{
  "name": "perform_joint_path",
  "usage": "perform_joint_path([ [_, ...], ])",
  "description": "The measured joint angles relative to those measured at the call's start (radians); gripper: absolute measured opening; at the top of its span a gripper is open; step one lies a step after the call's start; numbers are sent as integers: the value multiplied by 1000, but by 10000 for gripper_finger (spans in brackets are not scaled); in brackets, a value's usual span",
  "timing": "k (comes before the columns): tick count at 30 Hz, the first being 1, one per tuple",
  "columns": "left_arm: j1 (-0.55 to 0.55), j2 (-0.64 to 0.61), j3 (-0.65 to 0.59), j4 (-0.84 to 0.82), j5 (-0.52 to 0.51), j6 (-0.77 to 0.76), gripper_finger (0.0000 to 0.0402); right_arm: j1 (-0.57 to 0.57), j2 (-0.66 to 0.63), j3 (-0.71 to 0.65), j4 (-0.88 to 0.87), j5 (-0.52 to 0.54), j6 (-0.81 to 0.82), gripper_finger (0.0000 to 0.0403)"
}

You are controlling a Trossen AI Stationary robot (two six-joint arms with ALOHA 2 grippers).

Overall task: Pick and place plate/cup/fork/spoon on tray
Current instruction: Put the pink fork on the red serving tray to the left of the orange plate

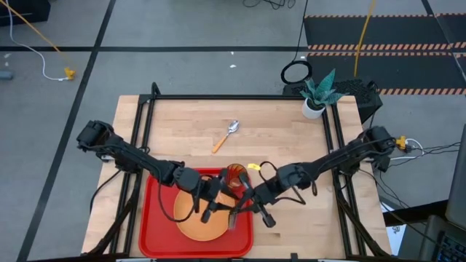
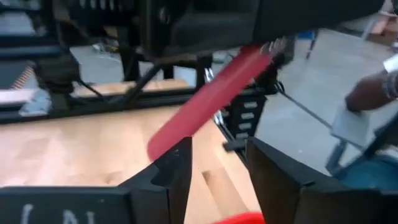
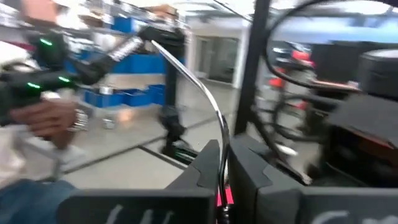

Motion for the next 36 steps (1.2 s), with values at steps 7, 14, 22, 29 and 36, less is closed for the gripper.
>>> perform_joint_path([
  [7,-19,-32,-1,-16,-106,22,170,25,-37,0,-77,167,-32,3],
  [14,-41,-39,-1,24,-285,33,170,85,-79,0,-132,535,-147,1],
  [22,-51,-14,-1,98,-487,72,170,131,-74,-8,-30,794,-265,0],
  [29,-46,89,0,304,-532,134,170,128,-74,-117,212,804,-293,0],
  [36,-15,113,0,351,-553,142,170,124,-71,-151,300,779,-267,1],
])
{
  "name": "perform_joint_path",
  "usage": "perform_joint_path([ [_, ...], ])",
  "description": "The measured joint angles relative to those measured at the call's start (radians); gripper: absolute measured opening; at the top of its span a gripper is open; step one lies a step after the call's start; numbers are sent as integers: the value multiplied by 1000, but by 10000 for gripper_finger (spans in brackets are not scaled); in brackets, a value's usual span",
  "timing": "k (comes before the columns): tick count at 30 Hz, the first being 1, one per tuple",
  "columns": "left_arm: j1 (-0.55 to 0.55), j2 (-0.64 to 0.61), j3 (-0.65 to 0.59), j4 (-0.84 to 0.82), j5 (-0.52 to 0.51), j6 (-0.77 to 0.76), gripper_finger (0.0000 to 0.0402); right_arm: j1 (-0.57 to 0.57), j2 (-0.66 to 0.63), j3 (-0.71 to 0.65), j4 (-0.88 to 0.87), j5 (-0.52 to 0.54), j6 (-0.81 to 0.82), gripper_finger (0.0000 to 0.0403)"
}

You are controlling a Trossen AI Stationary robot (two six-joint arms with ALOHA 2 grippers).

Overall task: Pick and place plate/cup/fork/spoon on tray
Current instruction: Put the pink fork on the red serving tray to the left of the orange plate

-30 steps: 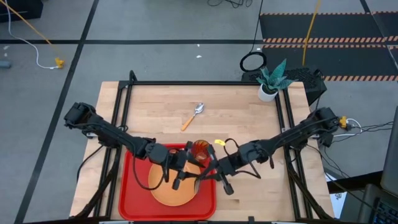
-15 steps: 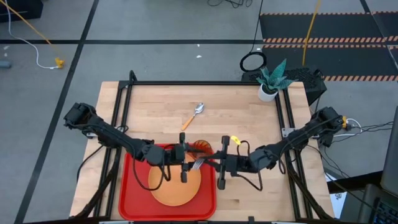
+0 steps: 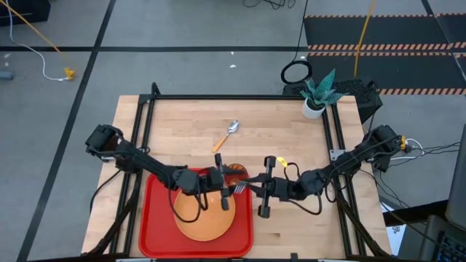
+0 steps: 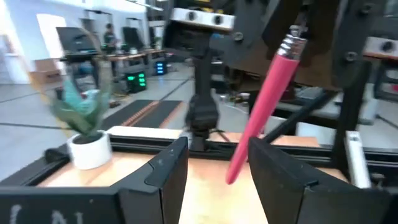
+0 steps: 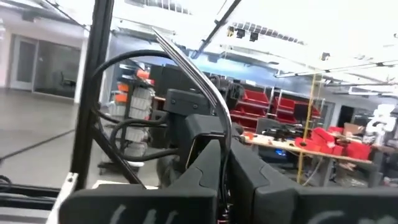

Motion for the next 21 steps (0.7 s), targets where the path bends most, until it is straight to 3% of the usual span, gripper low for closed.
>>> perform_joint_path([
  [4,13,0,0,-5,101,2,170,-24,4,0,-9,-77,54,1],
  [8,20,0,0,-8,130,4,159,-32,4,-1,-15,-94,79,1],
  [18,43,0,0,-10,262,18,24,-31,4,-1,-6,-142,125,1],
  [21,44,0,0,-8,282,19,22,-31,4,-1,-11,-145,132,1],
])
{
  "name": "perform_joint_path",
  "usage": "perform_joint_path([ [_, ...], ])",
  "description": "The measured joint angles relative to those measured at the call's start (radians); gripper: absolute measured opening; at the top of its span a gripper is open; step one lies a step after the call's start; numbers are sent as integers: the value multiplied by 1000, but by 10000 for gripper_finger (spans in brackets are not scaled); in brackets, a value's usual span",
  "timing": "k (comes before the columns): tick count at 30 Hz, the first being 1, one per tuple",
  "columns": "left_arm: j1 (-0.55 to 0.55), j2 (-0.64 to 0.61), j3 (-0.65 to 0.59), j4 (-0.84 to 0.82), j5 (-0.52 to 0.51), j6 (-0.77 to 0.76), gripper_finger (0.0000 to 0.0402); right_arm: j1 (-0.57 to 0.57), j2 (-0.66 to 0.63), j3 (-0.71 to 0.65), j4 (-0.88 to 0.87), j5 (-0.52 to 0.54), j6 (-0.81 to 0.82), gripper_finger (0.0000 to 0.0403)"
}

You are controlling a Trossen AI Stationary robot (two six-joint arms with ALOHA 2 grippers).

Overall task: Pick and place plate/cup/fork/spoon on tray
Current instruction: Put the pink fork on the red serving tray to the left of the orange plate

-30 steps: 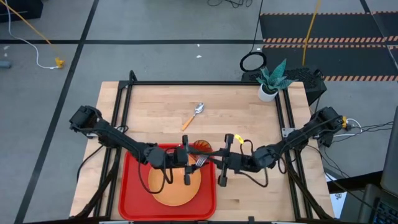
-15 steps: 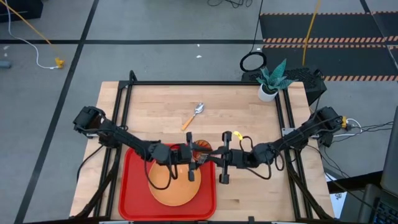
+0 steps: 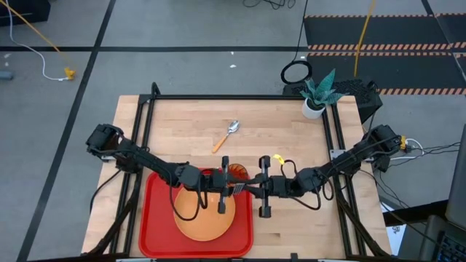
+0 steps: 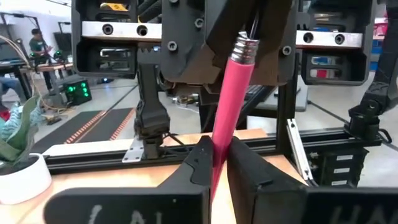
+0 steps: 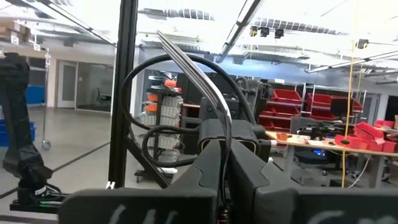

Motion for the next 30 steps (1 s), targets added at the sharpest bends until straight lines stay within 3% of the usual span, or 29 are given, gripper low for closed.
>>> perform_joint_path([
  [5,-5,-5,0,-12,58,-3,35,-2,-13,1,-55,-117,38,24],
  [13,9,-69,0,-148,277,-9,23,-69,-63,1,-240,-417,254,110],
  [17,19,-69,0,-199,354,-5,30,-93,-53,1,-234,-477,288,136],
  [23,36,-62,0,-278,461,12,26,-115,-32,1,-206,-627,316,141],
  [30,36,-63,0,-276,532,36,27,-132,-3,1,-183,-683,334,127],
])
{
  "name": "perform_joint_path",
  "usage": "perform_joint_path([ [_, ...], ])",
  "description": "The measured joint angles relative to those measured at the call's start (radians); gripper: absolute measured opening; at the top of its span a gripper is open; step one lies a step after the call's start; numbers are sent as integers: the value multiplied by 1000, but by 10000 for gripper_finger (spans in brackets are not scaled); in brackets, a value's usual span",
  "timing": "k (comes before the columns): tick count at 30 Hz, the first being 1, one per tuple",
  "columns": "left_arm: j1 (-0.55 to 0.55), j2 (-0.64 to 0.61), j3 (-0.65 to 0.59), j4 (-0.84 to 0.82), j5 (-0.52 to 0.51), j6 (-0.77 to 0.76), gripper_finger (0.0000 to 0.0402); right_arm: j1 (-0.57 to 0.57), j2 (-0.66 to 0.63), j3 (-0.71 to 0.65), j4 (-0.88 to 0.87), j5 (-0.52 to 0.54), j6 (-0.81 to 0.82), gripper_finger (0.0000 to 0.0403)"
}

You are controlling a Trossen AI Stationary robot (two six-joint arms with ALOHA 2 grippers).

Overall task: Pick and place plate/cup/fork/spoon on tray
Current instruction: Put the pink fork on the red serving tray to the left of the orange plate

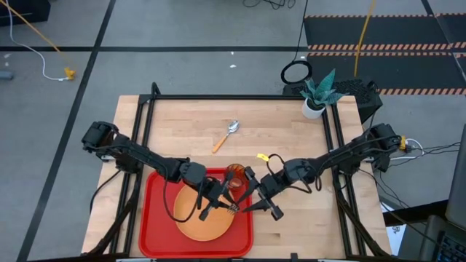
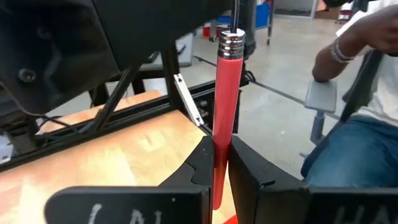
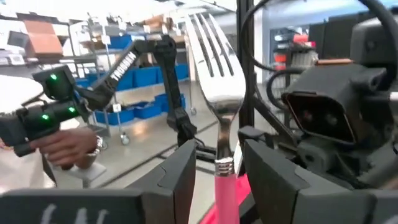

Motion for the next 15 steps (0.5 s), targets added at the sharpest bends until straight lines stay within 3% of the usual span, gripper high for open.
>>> perform_joint_path([
  [9,4,0,0,-32,17,8,26,-5,91,78,13,-51,23,109],
  [15,3,0,0,-38,53,8,26,-16,99,88,14,-85,41,75],
])
